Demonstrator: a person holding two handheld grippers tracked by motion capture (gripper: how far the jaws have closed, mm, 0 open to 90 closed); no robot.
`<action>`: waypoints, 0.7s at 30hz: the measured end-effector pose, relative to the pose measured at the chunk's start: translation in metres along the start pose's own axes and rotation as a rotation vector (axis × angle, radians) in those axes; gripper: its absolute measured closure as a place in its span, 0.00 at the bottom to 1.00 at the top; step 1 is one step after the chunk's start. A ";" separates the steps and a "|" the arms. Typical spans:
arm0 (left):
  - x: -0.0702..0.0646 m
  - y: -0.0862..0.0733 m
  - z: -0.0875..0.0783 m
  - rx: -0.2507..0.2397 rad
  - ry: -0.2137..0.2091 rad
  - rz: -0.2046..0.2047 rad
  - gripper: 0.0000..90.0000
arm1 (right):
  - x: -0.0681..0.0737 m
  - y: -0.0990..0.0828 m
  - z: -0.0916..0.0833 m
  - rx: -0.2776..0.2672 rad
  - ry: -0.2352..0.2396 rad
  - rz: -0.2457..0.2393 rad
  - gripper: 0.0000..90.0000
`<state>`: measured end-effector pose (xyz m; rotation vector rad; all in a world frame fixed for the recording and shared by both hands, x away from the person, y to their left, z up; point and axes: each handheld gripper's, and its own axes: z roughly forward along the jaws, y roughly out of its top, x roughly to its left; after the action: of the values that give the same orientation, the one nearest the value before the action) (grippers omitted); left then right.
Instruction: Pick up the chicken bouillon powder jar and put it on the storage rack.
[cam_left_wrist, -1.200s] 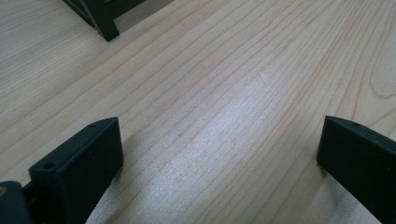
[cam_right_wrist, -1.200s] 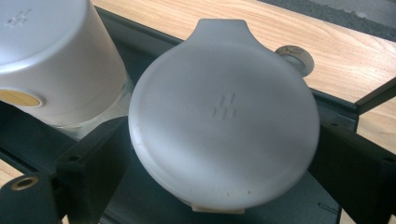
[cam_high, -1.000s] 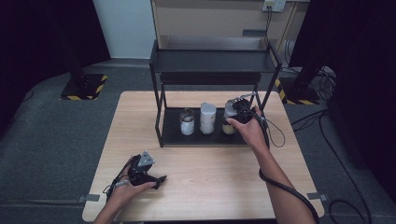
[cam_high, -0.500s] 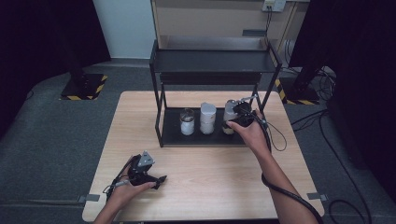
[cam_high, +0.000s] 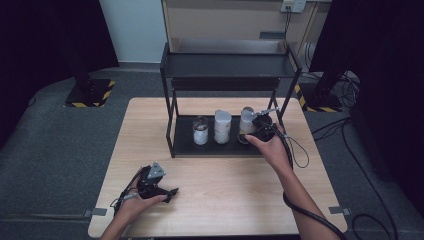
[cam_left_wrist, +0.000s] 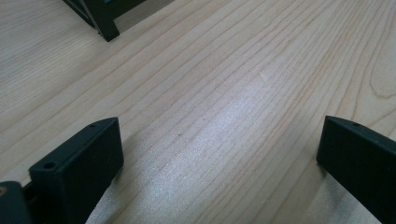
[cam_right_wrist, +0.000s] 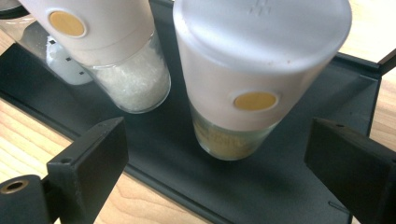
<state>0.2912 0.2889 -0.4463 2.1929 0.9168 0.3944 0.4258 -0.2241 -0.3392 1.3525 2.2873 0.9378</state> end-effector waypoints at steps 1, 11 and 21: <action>0.000 0.000 0.000 0.000 0.000 0.000 0.00 | 0.000 -0.001 -0.001 -0.002 -0.002 0.002 0.07; 0.000 0.000 0.000 0.000 0.000 0.000 0.00 | 0.003 -0.014 -0.008 -0.016 0.025 -0.003 0.07; 0.000 0.000 0.000 0.000 0.000 0.000 0.00 | 0.010 -0.026 -0.014 -0.019 0.038 -0.018 0.07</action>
<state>0.2911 0.2889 -0.4463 2.1927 0.9169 0.3944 0.3957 -0.2292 -0.3463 1.3151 2.3084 0.9858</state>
